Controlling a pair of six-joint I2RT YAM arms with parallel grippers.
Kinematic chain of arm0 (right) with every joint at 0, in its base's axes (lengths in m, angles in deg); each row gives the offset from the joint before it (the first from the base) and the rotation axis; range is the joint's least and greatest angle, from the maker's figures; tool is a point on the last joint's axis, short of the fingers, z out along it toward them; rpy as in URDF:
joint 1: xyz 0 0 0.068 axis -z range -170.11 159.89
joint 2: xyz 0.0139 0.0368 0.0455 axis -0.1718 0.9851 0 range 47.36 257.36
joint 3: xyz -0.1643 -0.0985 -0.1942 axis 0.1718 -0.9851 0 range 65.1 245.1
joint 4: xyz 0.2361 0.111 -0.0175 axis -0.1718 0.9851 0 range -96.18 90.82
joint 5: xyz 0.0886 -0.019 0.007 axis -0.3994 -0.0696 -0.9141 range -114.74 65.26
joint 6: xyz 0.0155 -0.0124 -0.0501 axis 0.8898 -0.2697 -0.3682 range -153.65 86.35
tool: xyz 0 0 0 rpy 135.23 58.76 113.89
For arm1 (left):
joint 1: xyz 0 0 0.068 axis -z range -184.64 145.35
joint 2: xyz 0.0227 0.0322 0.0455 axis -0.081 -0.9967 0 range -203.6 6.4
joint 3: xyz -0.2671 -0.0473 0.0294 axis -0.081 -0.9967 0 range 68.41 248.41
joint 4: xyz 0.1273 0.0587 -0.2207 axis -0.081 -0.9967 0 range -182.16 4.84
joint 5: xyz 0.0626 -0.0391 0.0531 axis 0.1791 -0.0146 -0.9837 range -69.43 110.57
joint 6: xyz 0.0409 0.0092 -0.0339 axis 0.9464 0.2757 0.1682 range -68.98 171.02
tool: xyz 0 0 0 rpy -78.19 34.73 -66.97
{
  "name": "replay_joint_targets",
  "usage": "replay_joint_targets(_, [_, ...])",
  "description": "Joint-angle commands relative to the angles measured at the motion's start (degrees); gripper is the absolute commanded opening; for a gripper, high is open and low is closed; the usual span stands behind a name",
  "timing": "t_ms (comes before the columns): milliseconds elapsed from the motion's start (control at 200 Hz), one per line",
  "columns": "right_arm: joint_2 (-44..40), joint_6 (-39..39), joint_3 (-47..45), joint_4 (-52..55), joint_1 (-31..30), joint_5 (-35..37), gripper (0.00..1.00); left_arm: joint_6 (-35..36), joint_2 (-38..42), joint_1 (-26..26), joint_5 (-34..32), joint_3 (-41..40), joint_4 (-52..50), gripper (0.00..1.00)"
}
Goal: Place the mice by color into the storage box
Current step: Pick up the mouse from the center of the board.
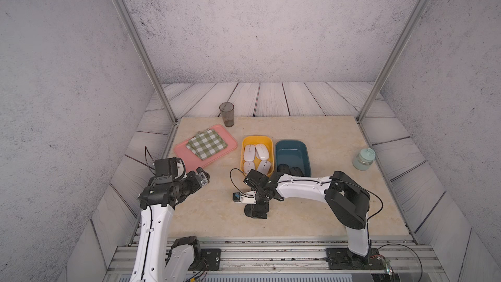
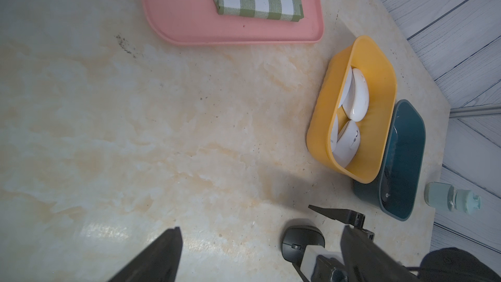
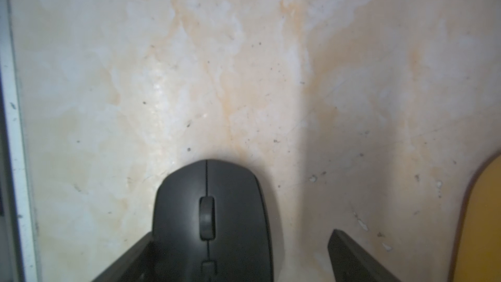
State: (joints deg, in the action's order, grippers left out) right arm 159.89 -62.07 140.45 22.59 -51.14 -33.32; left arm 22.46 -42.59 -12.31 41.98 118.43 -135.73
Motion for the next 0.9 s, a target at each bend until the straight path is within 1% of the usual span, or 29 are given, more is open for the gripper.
replay_joint_targets(0, [2.6, 2.09, -1.29, -1.85, -0.57, 2.38, 0.96, 0.72, 0.52, -0.51, 1.04, -0.89, 0.65, 0.98])
replay_joint_targets(185, [2.53, 4.36, -3.81, -5.57, -1.55, 5.43, 0.86, 0.78, 0.48, -0.49, 1.18, -1.09, 0.85, 0.98])
replay_joint_targets(330, [1.67, 6.43, -5.05, -7.23, -2.15, 6.38, 0.72, 0.78, 0.31, -0.5, 1.19, -1.41, 1.23, 0.98])
replay_joint_targets(505, [-0.36, 8.81, -6.0, -7.34, -2.94, 7.44, 0.63, 0.69, 0.13, -0.5, 1.27, -1.5, 1.45, 0.98])
replay_joint_targets(816, [-7.09, 16.01, -7.65, -6.4, -2.95, 9.0, 0.56, 0.52, 0.56, -0.47, 2.09, -2.12, 2.28, 0.98])
replay_joint_targets(896, [-8.25, 17.41, -7.5, -5.77, -2.85, 9.56, 0.56, 0.52, 0.61, -0.44, 2.29, -2.2, 2.42, 0.98])
